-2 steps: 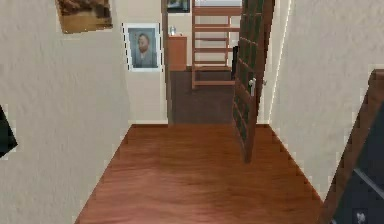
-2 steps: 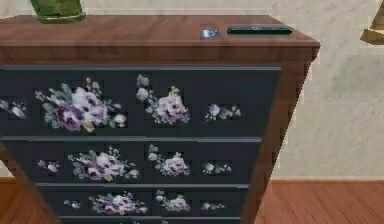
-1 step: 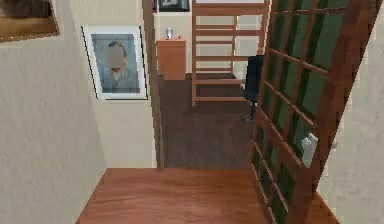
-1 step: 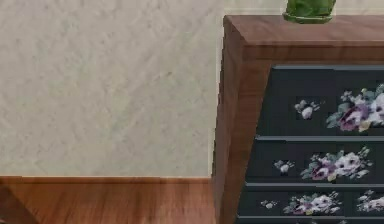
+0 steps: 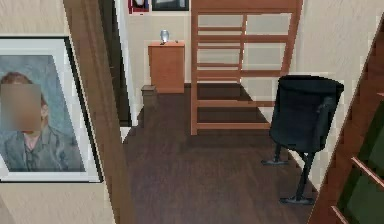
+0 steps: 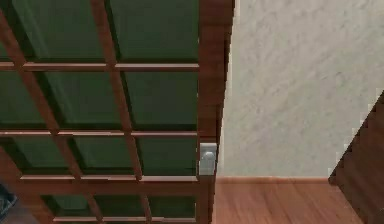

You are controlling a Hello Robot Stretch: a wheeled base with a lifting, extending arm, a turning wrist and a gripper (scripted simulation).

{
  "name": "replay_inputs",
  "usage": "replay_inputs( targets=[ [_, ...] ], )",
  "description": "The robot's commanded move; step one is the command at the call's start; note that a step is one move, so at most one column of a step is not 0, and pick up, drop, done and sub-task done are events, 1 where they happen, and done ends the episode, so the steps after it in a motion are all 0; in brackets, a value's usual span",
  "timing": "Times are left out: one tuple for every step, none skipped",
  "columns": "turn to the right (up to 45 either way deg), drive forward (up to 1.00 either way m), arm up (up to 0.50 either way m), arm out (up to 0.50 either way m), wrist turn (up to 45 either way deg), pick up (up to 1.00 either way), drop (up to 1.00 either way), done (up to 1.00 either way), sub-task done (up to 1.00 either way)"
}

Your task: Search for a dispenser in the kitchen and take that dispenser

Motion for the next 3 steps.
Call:
replay_inputs(
  targets=[
    [0.0, 1.00, 0.00, 0.00, 0.0, 0.00, 0.00, 0.00, 0.00],
    [-39.0, 0.00, 0.00, 0.00, 0.0, 0.00, 0.00, 0.00, 0.00],
    [0.0, 0.25, 0.00, 0.00, 0.0, 0.00, 0.00, 0.00, 0.00]
  ],
)
